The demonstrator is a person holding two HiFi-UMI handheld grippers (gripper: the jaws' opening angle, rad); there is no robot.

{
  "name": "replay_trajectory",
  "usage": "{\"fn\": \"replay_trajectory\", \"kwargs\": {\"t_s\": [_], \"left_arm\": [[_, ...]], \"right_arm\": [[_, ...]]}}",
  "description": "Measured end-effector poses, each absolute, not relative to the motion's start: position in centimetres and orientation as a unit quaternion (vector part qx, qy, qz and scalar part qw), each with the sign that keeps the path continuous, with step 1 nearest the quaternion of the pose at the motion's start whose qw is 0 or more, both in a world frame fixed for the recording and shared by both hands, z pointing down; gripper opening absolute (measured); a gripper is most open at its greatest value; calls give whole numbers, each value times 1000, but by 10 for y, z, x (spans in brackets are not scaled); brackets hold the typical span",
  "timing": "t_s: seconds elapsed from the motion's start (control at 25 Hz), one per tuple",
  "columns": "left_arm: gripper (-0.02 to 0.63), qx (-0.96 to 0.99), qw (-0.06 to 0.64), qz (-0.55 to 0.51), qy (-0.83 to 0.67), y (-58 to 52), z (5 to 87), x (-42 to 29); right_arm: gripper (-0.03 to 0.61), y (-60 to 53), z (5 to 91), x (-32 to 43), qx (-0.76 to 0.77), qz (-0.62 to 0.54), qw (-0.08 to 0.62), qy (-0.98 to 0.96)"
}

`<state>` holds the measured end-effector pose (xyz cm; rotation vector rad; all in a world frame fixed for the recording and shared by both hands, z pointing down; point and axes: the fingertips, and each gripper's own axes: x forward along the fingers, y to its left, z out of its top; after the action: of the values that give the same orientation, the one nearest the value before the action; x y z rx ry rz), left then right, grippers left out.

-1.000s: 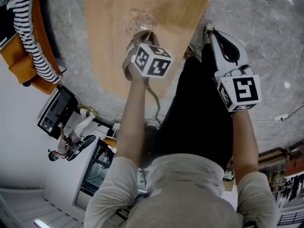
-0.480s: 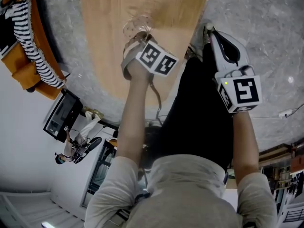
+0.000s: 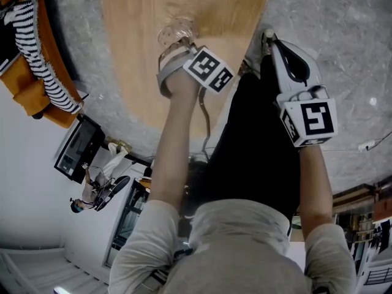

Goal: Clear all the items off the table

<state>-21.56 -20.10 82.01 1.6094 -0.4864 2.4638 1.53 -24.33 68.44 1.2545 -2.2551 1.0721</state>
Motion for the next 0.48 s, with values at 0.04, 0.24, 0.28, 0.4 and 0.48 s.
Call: {"fn": "replay_trajectory", "kwargs": {"t_s": [0.04,0.24,0.28,0.4,0.48], "left_arm": [[55,540,76,823,-160,-201,821,-215],[46,572,95,794,-182,-200,822,-217],[43,584,104,781,-195,-200,820,-218],[40,623,148,729,-241,-198,816,-216],[40,636,173,704,-264,-195,809,-213]], "right_arm": [[6,-242,685,14,441,379,173,-795],[6,-237,681,3,435,378,177,-798],[6,-236,680,1,433,377,178,-799],[6,-235,675,-8,424,372,179,-806],[6,-234,670,-13,418,366,182,-812]]}}
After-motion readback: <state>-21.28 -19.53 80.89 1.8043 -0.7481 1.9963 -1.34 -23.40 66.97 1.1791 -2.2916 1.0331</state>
